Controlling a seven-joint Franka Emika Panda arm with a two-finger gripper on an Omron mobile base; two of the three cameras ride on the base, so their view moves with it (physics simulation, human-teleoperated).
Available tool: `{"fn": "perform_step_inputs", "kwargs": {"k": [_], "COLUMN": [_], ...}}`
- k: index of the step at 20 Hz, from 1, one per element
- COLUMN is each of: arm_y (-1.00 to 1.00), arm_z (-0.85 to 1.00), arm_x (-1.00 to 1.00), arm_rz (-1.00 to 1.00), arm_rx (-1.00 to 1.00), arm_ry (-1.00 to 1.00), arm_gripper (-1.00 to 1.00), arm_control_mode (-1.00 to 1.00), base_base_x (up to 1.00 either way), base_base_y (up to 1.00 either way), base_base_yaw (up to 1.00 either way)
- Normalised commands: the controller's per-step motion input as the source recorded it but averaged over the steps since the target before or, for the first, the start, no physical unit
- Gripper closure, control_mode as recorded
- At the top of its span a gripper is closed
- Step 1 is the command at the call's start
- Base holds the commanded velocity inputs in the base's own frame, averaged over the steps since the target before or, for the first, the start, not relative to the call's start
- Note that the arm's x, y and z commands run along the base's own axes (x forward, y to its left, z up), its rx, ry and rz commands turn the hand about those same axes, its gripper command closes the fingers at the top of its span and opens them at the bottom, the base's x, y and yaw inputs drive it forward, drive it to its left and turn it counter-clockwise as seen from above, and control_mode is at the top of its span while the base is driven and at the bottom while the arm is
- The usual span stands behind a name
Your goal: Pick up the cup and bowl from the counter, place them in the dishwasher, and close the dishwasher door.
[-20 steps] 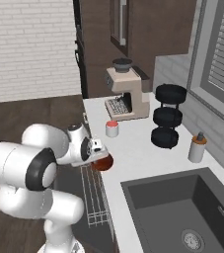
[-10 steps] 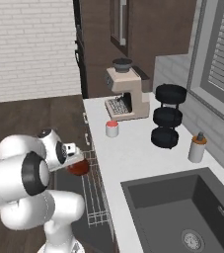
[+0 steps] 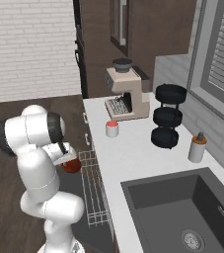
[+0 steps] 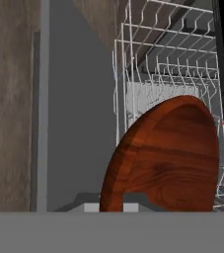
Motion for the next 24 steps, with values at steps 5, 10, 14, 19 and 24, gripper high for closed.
{"fn": "perform_step_inputs", "kwargs": {"k": [5,10,14,19,24], "arm_y": [0.04,0.0,0.0,-0.17,-0.24], "arm_z": [-0.46,-0.53,-0.45,-0.21,-0.11], "arm_x": [0.8,0.8,0.69,0.57,0.41], "arm_rz": [-0.03,-0.07,-0.08,-0.08,-0.06], "arm_rx": [-0.04,-0.05,-0.01,0.0,0.0], "arm_ry": [0.0,0.0,0.0,0.01,0.02], "arm_gripper": [1.0,1.0,1.0,1.0,1.0], "arm_control_mode": [-1.0,-1.0,-1.0,-1.0,-1.0], "base_base_x": [0.0,0.0,0.0,0.0,0.0], "base_base_y": [0.0,0.0,0.0,0.0,0.0], "base_base_yaw": [0.0,0.0,0.0,0.0,0.0]}}
